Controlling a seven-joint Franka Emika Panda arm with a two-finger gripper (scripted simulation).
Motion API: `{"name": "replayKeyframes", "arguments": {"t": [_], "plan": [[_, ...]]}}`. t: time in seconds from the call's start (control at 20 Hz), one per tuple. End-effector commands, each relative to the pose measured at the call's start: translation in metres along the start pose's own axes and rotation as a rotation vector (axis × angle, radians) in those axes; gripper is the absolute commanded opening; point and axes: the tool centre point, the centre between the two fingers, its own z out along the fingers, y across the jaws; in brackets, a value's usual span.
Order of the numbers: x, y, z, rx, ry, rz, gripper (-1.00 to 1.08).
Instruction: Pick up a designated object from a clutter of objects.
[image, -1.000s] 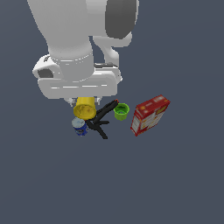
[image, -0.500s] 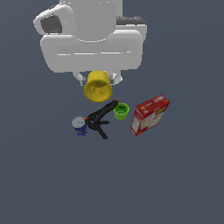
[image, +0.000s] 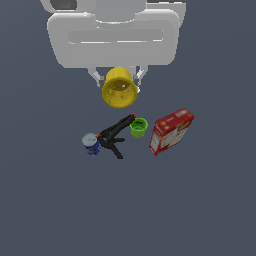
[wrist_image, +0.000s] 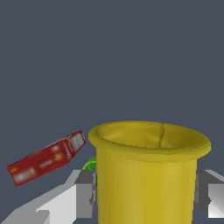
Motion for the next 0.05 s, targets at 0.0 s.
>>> {"name": "replayKeyframes", "arguments": {"t": [0.0], "plan": [[0.0005,-0.0005,-0.0019,0.000,0.001,0.001,-1.00]]}}
